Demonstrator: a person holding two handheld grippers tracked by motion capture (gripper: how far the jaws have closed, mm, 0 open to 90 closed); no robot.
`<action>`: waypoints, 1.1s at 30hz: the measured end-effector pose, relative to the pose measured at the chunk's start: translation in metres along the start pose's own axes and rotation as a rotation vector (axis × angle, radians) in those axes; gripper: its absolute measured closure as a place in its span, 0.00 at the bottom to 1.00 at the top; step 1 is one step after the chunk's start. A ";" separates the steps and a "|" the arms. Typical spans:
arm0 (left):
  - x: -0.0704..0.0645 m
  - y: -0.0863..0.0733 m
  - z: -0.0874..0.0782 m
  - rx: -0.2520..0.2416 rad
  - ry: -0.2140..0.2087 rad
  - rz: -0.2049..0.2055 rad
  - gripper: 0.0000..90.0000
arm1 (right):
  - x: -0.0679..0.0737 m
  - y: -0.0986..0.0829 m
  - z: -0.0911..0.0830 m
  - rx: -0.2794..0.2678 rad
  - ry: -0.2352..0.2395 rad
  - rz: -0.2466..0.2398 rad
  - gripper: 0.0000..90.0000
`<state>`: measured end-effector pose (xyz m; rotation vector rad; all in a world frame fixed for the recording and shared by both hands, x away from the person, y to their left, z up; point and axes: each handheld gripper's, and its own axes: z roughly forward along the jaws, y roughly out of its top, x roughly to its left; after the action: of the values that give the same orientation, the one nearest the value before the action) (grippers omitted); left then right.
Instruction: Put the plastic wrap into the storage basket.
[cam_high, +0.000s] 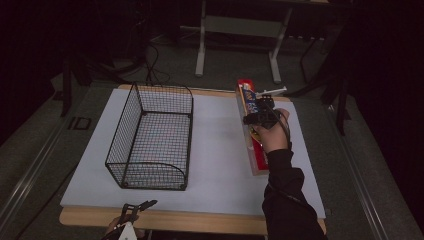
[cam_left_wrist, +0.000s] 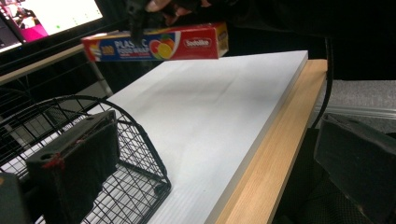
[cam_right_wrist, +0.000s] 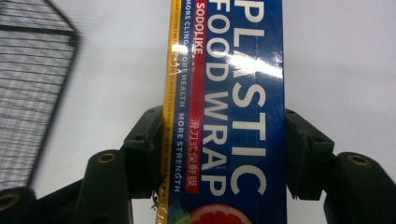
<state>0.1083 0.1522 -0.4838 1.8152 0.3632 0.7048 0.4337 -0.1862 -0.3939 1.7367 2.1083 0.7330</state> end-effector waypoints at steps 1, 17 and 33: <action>0.000 0.000 0.000 0.000 0.001 -0.001 0.01 | 0.004 0.002 -0.003 -0.006 0.007 -0.010 0.44; 0.000 0.000 -0.001 -0.006 0.001 -0.002 0.01 | 0.066 0.019 -0.039 -0.104 0.123 -0.150 0.44; 0.000 0.000 -0.002 -0.008 0.002 -0.004 0.01 | 0.128 0.028 -0.058 -0.189 0.244 -0.323 0.44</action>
<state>0.1070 0.1541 -0.4831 1.8056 0.3641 0.7047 0.3971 -0.0684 -0.3203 1.2215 2.3140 1.0481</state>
